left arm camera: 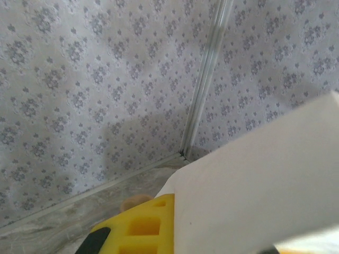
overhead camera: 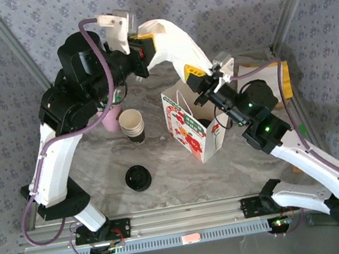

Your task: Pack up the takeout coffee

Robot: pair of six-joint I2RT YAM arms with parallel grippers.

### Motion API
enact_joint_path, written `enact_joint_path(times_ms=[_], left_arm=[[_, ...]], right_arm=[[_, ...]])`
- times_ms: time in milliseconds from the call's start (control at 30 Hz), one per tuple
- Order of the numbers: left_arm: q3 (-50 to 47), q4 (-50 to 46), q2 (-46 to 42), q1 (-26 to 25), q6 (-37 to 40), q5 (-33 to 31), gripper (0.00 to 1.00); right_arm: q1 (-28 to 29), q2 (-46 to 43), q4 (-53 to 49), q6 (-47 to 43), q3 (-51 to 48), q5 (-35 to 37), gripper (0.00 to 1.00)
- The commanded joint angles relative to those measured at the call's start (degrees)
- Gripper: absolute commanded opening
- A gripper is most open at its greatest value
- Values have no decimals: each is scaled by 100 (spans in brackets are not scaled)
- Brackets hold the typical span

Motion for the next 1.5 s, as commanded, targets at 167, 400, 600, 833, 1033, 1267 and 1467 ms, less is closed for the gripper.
enact_joint_path(times_ms=[167, 400, 600, 833, 1033, 1267, 1467], left_arm=[[-357, 5, -321, 27, 39, 213, 0], [-630, 117, -430, 28, -47, 323, 0], [-1114, 408, -613, 32, -467, 528, 0], [-1875, 1106, -744, 23, -1357, 1126, 0], [-2219, 1427, -765, 15, -1790, 1332, 0], [-2605, 1914, -716, 16, -2415, 1589, 0], [-2946, 2255, -683, 9, -2744, 1667, 0]], right_arm=[[-55, -151, -1365, 643, 810, 844, 1], [-232, -131, -2133, 1118, 1142, 967, 1], [-364, -46, -2876, 1298, 1616, 835, 2], [-557, 79, -4658, 1679, 2601, 736, 5], [-832, 80, -6043, 2276, 3128, 960, 1], [-1402, 182, -6860, 2683, 3353, 277, 0], [-1706, 456, -7351, 2965, 3622, -347, 0]])
